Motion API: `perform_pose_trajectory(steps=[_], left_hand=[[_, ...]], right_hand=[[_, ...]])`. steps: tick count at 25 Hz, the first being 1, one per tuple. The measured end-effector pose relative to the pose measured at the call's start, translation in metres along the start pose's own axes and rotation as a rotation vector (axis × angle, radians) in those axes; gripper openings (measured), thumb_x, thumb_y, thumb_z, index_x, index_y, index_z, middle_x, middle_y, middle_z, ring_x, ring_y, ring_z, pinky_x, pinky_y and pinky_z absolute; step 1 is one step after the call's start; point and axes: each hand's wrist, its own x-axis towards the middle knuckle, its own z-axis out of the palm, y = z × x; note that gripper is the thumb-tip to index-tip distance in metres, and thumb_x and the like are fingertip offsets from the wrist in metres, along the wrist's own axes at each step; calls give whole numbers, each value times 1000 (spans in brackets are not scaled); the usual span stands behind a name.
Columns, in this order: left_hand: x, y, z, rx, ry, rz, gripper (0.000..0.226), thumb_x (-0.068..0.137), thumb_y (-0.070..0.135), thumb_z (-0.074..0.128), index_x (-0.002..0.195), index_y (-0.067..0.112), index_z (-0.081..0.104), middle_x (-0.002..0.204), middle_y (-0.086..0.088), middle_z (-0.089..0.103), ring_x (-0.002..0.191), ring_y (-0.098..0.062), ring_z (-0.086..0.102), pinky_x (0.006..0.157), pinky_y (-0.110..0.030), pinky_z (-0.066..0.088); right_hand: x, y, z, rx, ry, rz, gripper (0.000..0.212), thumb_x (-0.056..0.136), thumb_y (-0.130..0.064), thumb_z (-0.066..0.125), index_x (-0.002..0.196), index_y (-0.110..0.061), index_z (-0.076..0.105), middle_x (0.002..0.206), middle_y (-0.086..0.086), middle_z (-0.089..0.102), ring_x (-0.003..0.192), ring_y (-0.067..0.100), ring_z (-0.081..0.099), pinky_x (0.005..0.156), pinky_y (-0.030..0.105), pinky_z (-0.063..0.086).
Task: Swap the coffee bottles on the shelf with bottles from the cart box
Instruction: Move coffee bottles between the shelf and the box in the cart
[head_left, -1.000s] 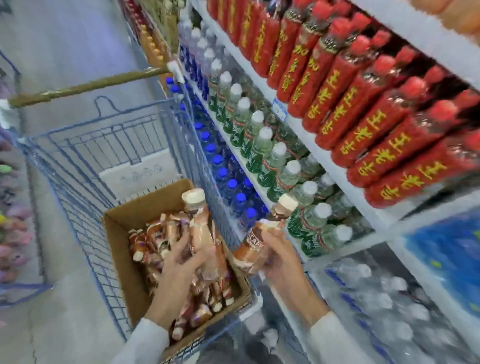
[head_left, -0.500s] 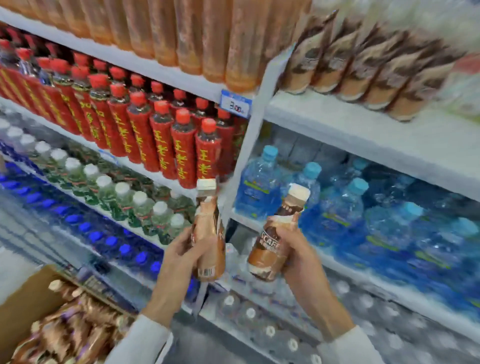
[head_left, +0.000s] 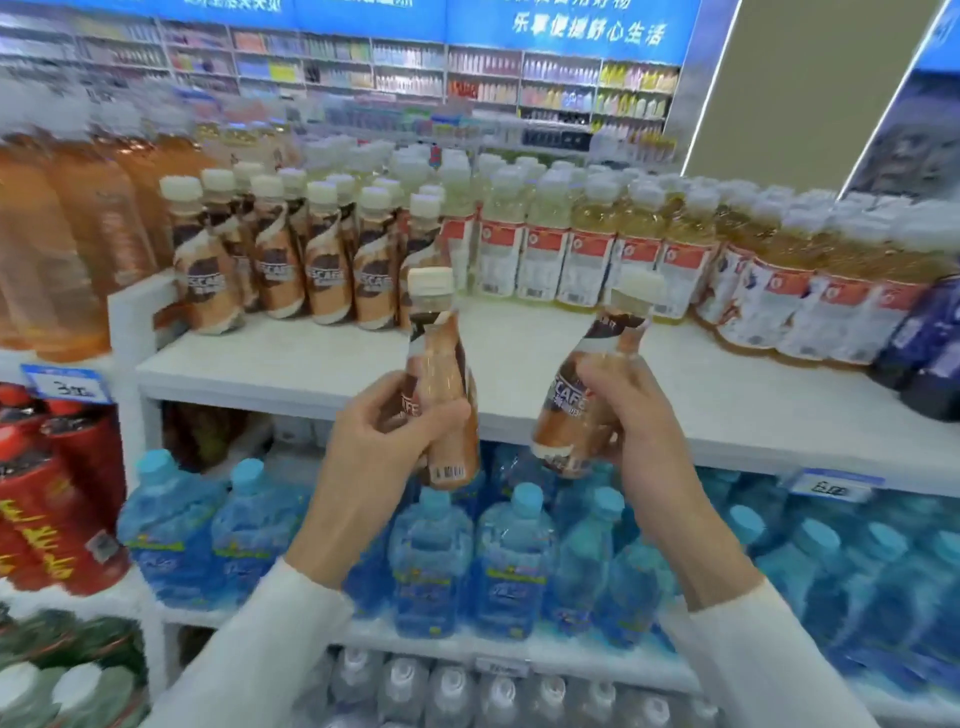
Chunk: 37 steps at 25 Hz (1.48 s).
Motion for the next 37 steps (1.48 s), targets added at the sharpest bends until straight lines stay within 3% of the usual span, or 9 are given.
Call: perform_pose_trajectory(steps=[3,10,15,19,21,23,25,30,37], left_hand=[[48,10,37,123,1,108,25,77,25,85,99,23,74,90,6,75,81,-9,68,70,-24,58],[99,-5,58,256,-36,92,22,79,23,83,96,18,71,90,-4,73,83,-20,70,80,-39,58],[108,-13,46,274,-114,78,36,79,24,84,111,23,69,98,5,75,90,-13,71,80,-28,59],[111,-13,30,271,-240,57,59,76,3,84,127,21,62,113,7,73,101,-7,70,91,-23,56],[111,-14,31,365,-165,78,64,67,18,93,123,29,63,111,14,72,97,0,69,86,-16,55],[106,-14,39,474,-72,98,68,59,36,96,116,33,60,107,20,67,92,2,65,72,-5,48],[100,-16,47,493,-15,99,73,57,45,95,117,32,56,107,19,63,92,2,62,66,-5,46],[94,-23,49,457,16,138,70,63,47,92,119,34,54,116,12,60,98,-5,63,81,-22,54],[88,-27,35,427,119,135,64,66,42,91,124,30,63,115,13,66,104,-6,63,91,-32,57]], right_hand=[[46,-15,-14,-65,7,-66,15,96,-24,62,111,-22,59,92,-10,67,76,-1,67,64,18,51],[90,10,-23,-196,-8,-72,30,91,-39,67,120,-38,59,113,-11,70,108,10,65,101,44,51],[89,18,-25,-255,-13,-66,56,85,-42,75,135,-37,50,120,-16,66,110,2,63,100,34,51],[78,25,-27,-575,189,-95,89,64,-51,89,138,-33,42,125,-12,58,110,6,60,92,31,52],[78,26,-25,-604,245,-107,83,64,-45,90,133,-31,46,121,-11,60,104,7,61,89,32,54],[80,26,-24,-538,174,-92,69,72,-28,88,129,-31,50,120,-12,63,106,4,62,96,33,53],[81,25,-26,-453,63,-70,61,77,-14,83,127,-31,51,119,-16,64,111,3,62,104,35,50],[73,26,-25,-452,102,-105,66,72,-30,89,129,-30,56,121,-17,65,111,1,63,95,25,52],[65,26,-5,-532,40,-122,54,78,-27,84,127,-30,62,115,-16,71,104,0,66,89,19,53]])
